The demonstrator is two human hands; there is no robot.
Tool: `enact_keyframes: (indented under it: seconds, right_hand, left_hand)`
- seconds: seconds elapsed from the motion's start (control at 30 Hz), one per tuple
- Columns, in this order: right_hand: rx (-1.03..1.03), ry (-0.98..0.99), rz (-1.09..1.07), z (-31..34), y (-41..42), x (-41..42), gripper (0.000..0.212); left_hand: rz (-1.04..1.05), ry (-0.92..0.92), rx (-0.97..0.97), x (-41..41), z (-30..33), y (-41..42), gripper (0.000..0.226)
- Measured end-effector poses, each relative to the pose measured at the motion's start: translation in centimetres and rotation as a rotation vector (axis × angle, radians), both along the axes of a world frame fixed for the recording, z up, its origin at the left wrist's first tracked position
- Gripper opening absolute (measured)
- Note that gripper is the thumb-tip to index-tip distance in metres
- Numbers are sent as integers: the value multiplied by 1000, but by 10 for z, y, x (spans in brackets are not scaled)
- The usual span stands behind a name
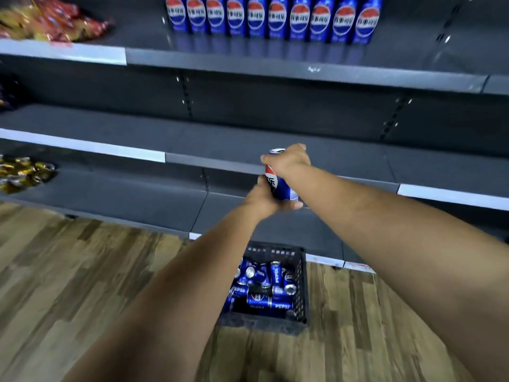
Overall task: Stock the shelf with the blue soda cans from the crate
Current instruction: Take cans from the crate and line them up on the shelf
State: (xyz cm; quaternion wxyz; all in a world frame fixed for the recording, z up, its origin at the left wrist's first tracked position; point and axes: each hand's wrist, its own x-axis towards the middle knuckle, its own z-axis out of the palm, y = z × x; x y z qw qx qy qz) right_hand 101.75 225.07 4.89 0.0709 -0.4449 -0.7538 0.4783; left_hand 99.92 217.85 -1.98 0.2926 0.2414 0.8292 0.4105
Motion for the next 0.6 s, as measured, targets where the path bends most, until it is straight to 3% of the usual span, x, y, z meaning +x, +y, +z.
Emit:
enact_keyframes:
  seconds: [0.17, 0.3, 0.4, 0.5, 0.6]
  right_hand:
    - [35, 80, 27, 46, 7, 12, 73]
    - [110, 100, 138, 59, 15, 26, 74]
    - [-15, 246, 230, 62, 22, 40, 60]
    - [-162, 367, 335, 63, 28, 53, 45]
    - [-270, 401, 401, 67, 30, 63, 53]
  left_hand:
    - [148, 37, 192, 8, 41, 8, 59]
    - [133, 36, 303, 15, 62, -3, 38]
    - [106, 1, 380, 20, 72, -9, 29]
    - [90, -119, 422, 25, 81, -18, 33]
    - [24, -173, 451, 26, 91, -28, 24]
